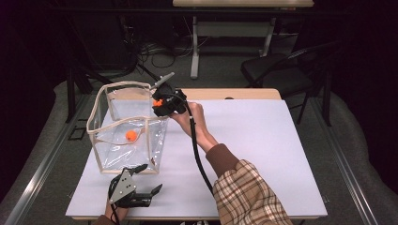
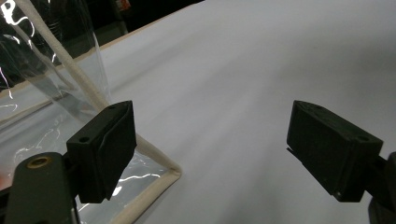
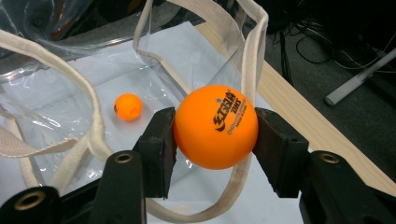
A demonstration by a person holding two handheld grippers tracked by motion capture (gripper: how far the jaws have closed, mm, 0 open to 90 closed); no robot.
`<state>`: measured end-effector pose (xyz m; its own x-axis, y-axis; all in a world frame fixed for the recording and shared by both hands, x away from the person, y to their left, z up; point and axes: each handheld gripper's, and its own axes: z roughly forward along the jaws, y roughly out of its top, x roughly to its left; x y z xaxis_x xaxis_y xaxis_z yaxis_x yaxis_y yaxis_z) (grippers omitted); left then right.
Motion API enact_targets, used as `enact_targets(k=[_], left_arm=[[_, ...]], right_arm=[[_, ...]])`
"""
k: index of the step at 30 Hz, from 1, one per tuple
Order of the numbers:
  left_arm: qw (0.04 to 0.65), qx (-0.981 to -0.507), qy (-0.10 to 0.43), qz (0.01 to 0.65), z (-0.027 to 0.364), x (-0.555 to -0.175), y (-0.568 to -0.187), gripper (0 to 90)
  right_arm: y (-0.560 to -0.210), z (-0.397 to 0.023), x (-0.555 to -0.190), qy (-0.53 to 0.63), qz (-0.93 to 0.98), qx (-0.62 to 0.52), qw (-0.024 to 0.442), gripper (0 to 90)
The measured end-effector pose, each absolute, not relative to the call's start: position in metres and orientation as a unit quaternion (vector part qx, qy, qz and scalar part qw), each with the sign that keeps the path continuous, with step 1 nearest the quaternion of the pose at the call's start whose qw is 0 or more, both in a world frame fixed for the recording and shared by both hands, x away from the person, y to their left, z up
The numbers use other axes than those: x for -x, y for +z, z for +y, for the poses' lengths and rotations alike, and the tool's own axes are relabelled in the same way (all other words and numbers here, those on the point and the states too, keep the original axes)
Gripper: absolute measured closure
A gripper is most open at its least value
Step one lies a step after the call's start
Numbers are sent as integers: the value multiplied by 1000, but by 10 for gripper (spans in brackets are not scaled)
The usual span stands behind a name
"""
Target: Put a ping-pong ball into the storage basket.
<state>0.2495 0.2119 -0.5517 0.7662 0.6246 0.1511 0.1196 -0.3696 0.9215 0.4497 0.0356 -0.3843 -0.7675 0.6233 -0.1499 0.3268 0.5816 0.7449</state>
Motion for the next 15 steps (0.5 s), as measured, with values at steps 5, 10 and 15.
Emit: enact_targets(k=[5, 10, 15], left_arm=[[510, -789, 248, 236, 212, -250, -552, 159], [510, -789, 248, 236, 212, -249, -552, 159], [510, -789, 249, 234, 212, -250, -551, 159]], right_arm=[[-388, 37, -453, 362, 867, -279, 198, 504], [-391, 39, -456, 356, 869, -282, 194, 503], [-394, 41, -459, 352, 871, -283, 191, 500]])
